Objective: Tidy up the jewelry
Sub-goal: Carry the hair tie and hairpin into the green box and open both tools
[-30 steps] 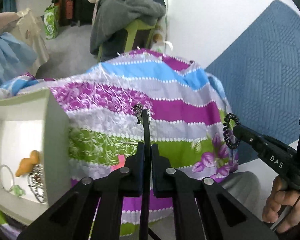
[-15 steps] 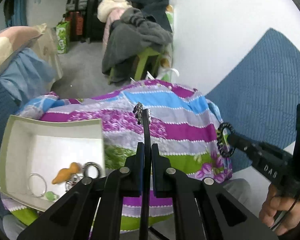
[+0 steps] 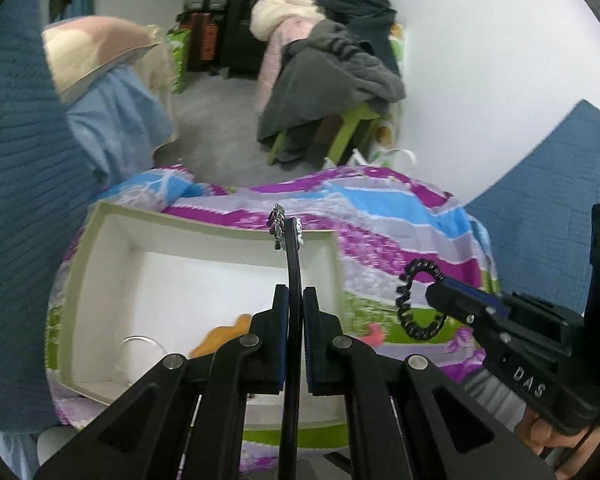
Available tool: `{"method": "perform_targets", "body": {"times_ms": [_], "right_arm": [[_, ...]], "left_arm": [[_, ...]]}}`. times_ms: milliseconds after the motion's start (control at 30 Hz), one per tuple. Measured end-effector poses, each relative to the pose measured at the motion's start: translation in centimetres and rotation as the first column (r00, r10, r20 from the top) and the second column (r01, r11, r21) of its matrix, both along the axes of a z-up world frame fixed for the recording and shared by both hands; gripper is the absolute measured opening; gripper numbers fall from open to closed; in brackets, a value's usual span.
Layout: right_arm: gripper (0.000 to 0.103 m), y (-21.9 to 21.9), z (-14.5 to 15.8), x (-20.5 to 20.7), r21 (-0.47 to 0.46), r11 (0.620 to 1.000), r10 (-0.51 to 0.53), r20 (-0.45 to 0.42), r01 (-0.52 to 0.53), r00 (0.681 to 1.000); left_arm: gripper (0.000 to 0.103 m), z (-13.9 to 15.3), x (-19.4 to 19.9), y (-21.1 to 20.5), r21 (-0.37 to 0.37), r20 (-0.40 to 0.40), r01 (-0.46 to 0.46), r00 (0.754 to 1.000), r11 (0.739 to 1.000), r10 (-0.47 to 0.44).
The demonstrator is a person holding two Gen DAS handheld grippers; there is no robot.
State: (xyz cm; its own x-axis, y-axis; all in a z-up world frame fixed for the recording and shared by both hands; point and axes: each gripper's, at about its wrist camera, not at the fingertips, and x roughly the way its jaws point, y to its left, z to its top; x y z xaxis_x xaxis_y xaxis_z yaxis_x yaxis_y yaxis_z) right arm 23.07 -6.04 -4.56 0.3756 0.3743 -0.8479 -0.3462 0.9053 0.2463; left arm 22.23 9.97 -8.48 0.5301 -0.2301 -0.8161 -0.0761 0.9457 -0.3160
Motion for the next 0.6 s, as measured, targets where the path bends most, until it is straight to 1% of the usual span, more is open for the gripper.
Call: {"method": "perform_targets", "body": {"times_ms": [133, 233, 400, 467, 533, 600], "right_arm": [[0.007, 3.1, -1.7, -0.2, -0.002, 0.999, 0.049, -0.027, -0.049, 0.998], [0.007, 4.7, -3.3, -0.3, 0.000, 0.997, 0.080, -0.063, -0.080, 0.995], [0.008, 6.8, -5.3, -1.0, -0.011, 0.991, 0.131, -0.098, -0.133, 0.987], [0.008, 7.1, -6.0, -1.0, -0.013, 0.989, 0.142, -0.110, -0.145, 0.984], [0.008, 7.1, -6.2, -1.1, 0.000, 0.989, 0.149, -0.116, -0.150, 0.982], [0.009, 6.9, -6.1, -1.1, 0.020, 0.988, 0.158, -0.125, -0.156, 0.980]], "left_arm": [[0.005, -1.9, -0.5, 2.3, 0.012, -0.029, -0.024, 0.999, 1.000, 0.024], [0.005, -3.9, -1.1, 3.8, 0.005, -0.064, -0.046, 0.997, 0.999, 0.046], [0.005, -6.2, -1.7, 4.8, 0.004, -0.112, -0.056, 0.992, 0.998, 0.056], [0.005, -6.7, -2.1, 5.0, 0.021, -0.130, -0.064, 0.989, 0.998, 0.066], [0.006, -6.8, -2.3, 5.1, 0.002, -0.132, -0.066, 0.989, 0.998, 0.066], [0.007, -6.5, -2.6, 4.9, 0.004, -0.122, -0.071, 0.990, 0.997, 0.071]]}}
